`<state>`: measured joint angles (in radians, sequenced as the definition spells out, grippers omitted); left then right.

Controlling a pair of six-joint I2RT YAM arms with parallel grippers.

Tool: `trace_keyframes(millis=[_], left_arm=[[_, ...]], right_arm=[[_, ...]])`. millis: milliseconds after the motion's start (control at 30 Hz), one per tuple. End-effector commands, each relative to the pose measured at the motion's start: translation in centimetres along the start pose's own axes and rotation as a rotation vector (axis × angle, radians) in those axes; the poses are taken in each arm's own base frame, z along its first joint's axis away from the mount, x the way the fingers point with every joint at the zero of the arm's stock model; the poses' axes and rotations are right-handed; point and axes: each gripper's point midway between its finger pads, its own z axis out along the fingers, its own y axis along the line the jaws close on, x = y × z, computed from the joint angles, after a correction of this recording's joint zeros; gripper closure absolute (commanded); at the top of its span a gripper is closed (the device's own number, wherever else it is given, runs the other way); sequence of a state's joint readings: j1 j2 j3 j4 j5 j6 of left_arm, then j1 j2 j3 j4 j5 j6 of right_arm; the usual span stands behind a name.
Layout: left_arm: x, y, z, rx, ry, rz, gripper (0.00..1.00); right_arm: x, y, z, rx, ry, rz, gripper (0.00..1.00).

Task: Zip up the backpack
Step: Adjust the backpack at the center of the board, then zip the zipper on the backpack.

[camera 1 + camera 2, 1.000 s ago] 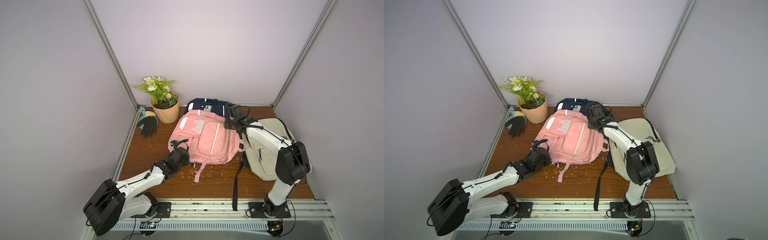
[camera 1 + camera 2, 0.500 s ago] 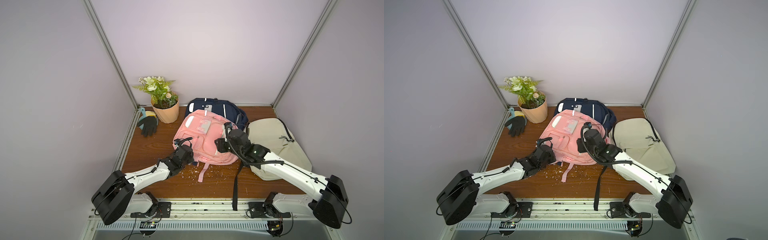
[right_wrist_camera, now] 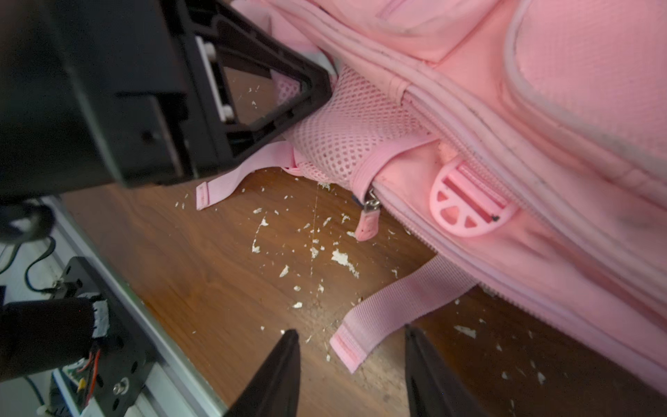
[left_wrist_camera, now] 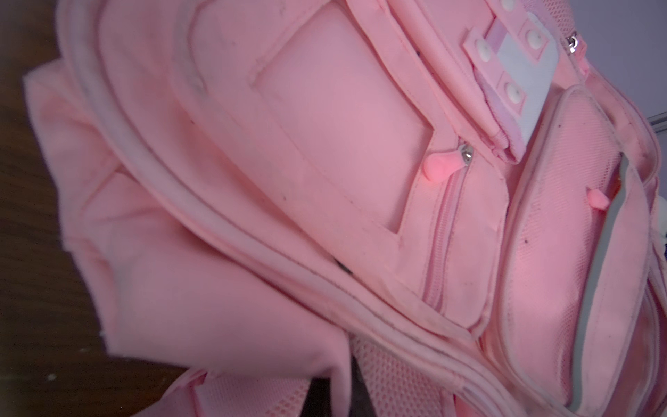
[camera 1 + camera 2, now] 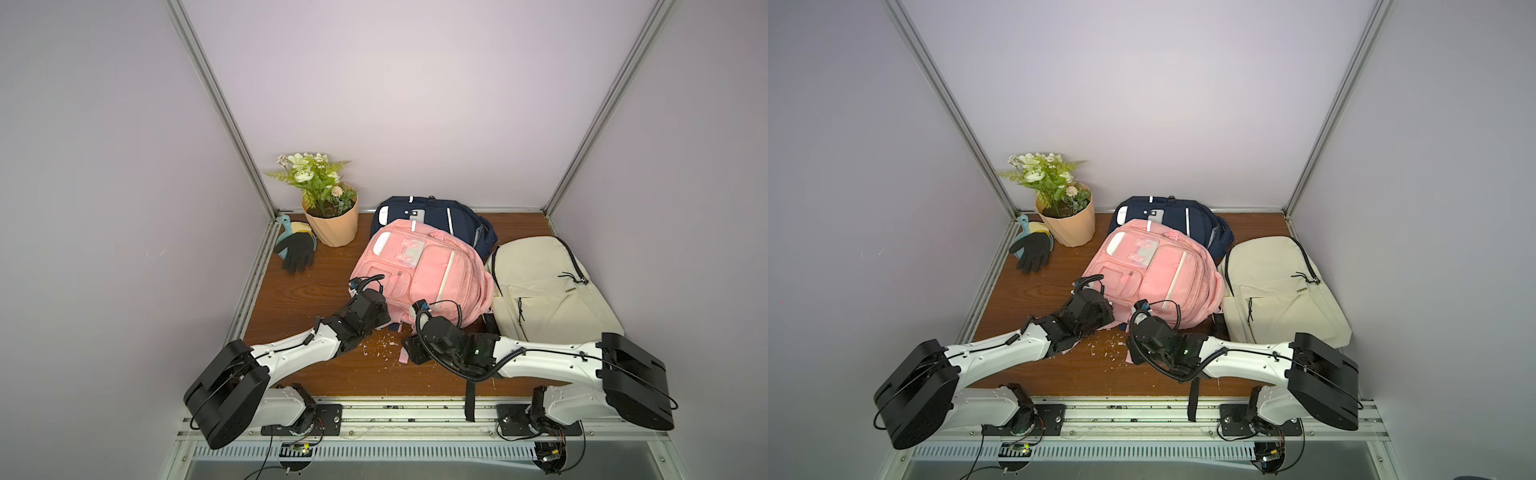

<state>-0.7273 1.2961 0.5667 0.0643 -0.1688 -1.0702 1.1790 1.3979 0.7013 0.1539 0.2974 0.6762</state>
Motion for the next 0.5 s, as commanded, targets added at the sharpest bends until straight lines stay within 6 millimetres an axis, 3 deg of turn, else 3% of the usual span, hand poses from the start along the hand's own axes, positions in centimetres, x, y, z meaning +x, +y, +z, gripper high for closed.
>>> trace_keyframes(millis=[0,233,467], left_arm=[[-0.9,-4.4,-0.9,0.163,-0.015,-0.039,1.0],[-0.8,-4.7,-1.5,0.184,-0.005,-0.053,1.0],[-0.2,-3.9,-1.9,0.181,0.005,-0.078,1.0]], right_arm=[[-3.2,1.3,0.5,-0.018,-0.139,0.072,0.5],[-4.3,0.7,3.4,0.086,-0.198,0.071,0.51],[-5.0,-0.9,4.4,0.194,-0.239,0.101,0.58]])
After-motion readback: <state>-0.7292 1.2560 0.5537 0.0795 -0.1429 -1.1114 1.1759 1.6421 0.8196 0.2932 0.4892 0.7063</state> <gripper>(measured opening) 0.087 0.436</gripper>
